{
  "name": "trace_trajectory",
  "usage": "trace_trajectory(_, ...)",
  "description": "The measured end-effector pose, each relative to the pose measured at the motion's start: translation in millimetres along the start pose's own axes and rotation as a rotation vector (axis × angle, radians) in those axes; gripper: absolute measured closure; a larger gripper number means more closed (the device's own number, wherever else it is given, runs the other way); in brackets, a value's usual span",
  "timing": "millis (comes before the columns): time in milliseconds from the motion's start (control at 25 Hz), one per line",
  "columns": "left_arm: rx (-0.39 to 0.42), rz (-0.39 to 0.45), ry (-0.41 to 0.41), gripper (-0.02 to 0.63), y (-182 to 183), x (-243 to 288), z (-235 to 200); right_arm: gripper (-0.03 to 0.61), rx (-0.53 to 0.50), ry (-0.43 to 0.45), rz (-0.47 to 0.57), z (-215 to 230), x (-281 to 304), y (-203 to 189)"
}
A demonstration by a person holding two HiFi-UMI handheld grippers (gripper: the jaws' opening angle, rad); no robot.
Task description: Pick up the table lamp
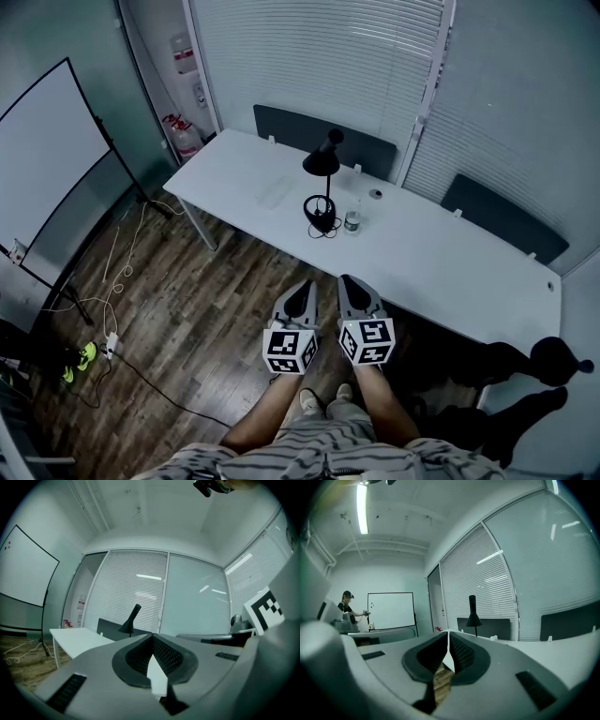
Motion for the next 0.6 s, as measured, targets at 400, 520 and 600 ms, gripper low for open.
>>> trace_trajectory(400,0.011,-0.014,-0.013,0.607,-15,31,-11,0.566,0.008,-0.019,0.002,16,25,-14)
trace_trajectory(520,0.019,-0.030,-0.016,0.606,-26,52,-20,0.566,0.019,-0.033,-0.001,30,47,-23)
trace_trajectory(600,0.026,-0.039,-0.017,0.607,-31,66,-26,0.566,0.035,-0.036,-0.006,39,63,-30)
Point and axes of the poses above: the fingertips, and each gripper's own axes: x forward along the fingers, z to its right, y out of its top, the point moved 5 cm from there along -x, backward along the fingers, and after that the axes turned 6 degrees about z, right-handed, at the moved point
